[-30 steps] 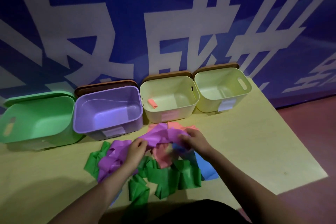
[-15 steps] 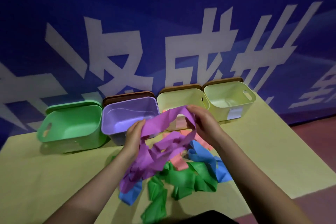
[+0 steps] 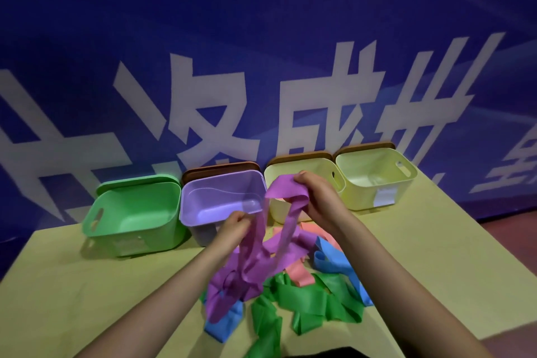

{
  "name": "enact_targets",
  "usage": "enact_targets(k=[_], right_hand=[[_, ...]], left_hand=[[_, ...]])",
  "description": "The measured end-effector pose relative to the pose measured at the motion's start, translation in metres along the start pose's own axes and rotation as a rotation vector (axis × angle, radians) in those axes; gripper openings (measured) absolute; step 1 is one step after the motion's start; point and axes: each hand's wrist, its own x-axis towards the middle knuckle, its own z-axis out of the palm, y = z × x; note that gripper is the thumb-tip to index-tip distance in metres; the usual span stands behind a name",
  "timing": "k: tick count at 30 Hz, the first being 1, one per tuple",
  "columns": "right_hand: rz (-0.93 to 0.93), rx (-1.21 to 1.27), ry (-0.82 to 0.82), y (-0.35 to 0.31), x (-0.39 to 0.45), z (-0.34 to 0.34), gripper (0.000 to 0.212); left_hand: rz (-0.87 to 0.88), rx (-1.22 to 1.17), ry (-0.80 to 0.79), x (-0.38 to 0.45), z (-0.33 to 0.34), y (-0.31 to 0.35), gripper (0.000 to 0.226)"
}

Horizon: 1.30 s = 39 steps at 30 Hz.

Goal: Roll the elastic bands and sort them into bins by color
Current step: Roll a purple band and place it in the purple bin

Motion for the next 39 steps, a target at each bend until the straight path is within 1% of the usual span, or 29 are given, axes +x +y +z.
enact_targets(k=[2,3,4,5,7,9,10,12,14,18,22,24,26,27,29,30,31,32,36,37,39], right_hand=[[-0.053,0.051,0.004,0.001,0.002,0.003,0.024],[-0.071,0.065,0.007,0.001,0.002,0.004,0.025],[-0.08,0.069,0.012,0.003,0.002,0.004,0.026],[-0.085,0.07,0.016,0.004,0.002,0.005,0.026],[-0.099,0.084,0.008,0.01,0.001,0.005,0.029],[-0.093,0.109,0.011,0.016,0.0,0.005,0.035],[-0.086,0.121,0.006,0.019,0.0,0.004,0.036],[-0.075,0.119,0.008,0.026,-0.001,0.005,0.036],[-0.064,0.106,0.011,0.032,0.001,0.006,0.036],[-0.055,0.048,-0.038,0.04,0.004,0.007,0.041],[-0.072,-0.074,-0.112,0.042,0.006,0.009,0.024],[-0.095,-0.179,-0.118,0.042,0.006,0.009,0.027],[-0.161,-0.339,-0.097,0.045,0.006,0.007,0.031],[-0.205,-0.443,-0.096,0.046,0.004,0.006,0.029],[-0.273,-0.665,-0.146,0.052,0.0,0.003,0.025],[-0.294,-0.747,-0.168,0.055,-0.002,0.002,0.025],[-0.304,-0.779,-0.169,0.058,-0.005,0.002,0.024],[-0.308,-0.764,-0.148,0.06,-0.008,0.004,0.023],[-0.384,-0.592,-0.003,0.059,-0.017,0.011,0.035],[-0.412,-0.599,0.009,0.058,-0.017,0.011,0.036],[-0.448,-0.696,-0.005,0.056,-0.015,0.01,0.038]], left_hand=[[0.019,0.003,0.035,0.0,0.002,0.007,0.015],[0.041,-0.04,0.061,-0.005,0.005,0.014,0.015],[0.044,-0.118,0.071,-0.01,0.008,0.019,0.019],[0.039,-0.234,0.048,-0.013,0.011,0.022,0.024],[0.035,-0.448,-0.052,-0.02,0.016,0.031,0.035],[0.049,-0.528,-0.122,-0.023,0.021,0.037,0.043],[0.057,-0.534,-0.134,-0.023,0.024,0.04,0.043],[0.056,-0.544,-0.123,-0.025,0.028,0.044,0.037],[0.047,-0.556,-0.065,-0.025,0.03,0.042,0.029],[0.111,-0.547,0.015,-0.027,0.026,0.036,0.018],[0.133,-0.523,0.071,-0.028,0.017,0.031,0.016],[0.144,-0.522,0.101,-0.027,0.011,0.028,0.015],[0.156,-0.542,0.135,-0.027,0.005,0.029,0.02],[0.167,-0.558,0.151,-0.027,0.003,0.031,0.023],[0.179,-0.586,0.179,-0.026,-0.001,0.036,0.025],[0.183,-0.594,0.188,-0.025,-0.002,0.037,0.025],[0.193,-0.596,0.189,-0.025,-0.002,0.04,0.025],[0.203,-0.583,0.184,-0.026,-0.002,0.041,0.025],[0.314,-0.402,0.135,-0.034,0.0,0.048,0.019],[0.349,-0.387,0.124,-0.038,0.001,0.052,0.019],[0.388,-0.398,0.098,-0.043,0.002,0.058,0.017]])
